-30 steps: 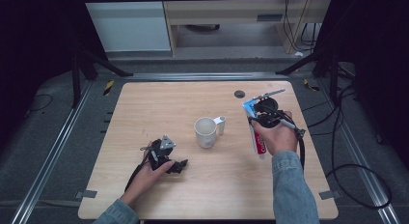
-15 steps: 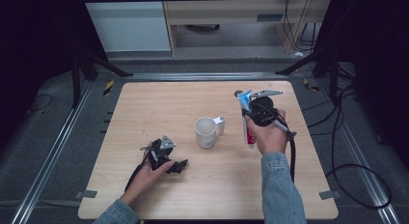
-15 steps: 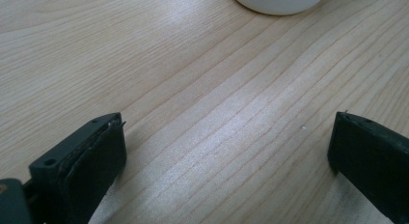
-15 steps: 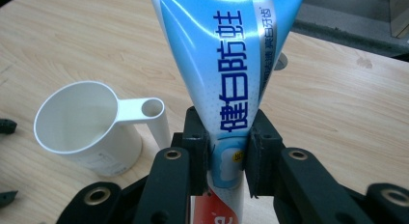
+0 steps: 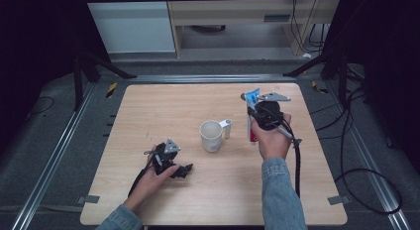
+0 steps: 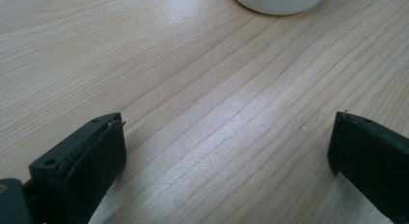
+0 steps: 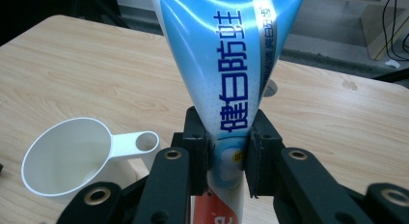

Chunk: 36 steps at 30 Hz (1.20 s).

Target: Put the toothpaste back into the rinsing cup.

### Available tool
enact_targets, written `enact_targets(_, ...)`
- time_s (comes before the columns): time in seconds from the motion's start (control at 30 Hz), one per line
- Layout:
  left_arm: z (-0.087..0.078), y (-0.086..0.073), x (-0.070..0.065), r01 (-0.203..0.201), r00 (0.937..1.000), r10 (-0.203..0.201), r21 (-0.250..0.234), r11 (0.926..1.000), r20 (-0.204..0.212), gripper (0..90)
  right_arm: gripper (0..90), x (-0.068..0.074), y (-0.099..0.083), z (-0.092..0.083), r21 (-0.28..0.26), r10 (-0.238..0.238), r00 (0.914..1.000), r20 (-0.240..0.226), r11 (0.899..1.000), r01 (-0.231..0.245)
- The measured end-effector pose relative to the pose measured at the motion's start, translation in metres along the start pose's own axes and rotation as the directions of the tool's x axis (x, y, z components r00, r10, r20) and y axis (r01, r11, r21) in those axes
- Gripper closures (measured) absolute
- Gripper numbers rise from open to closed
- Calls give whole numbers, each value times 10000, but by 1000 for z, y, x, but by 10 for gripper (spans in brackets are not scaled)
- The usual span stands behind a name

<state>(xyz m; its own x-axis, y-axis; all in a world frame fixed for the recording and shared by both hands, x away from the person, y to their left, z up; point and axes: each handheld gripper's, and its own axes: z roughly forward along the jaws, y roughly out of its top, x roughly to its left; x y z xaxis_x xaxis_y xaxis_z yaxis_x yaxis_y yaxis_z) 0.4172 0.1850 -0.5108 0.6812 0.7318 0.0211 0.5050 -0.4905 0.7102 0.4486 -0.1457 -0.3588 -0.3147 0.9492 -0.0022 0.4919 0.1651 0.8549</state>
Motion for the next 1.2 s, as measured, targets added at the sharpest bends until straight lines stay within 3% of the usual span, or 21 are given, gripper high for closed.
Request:
enact_targets(0.47,0,0,0,-10,10000,10,25,10000,17,0,737,1,-7,-5,-1190,415,9988,274,9922,-379)
enact_targets(0.83,0,0,0,-16,10000,16,26,10000,19,0,737,10,-9,-13,-2235,472,9972,582,9741,-331)
enact_targets(1.2,0,0,0,20,10000,-20,-4,10000,13,0,737,20,-3,-22,-3154,671,9962,556,9478,-462)
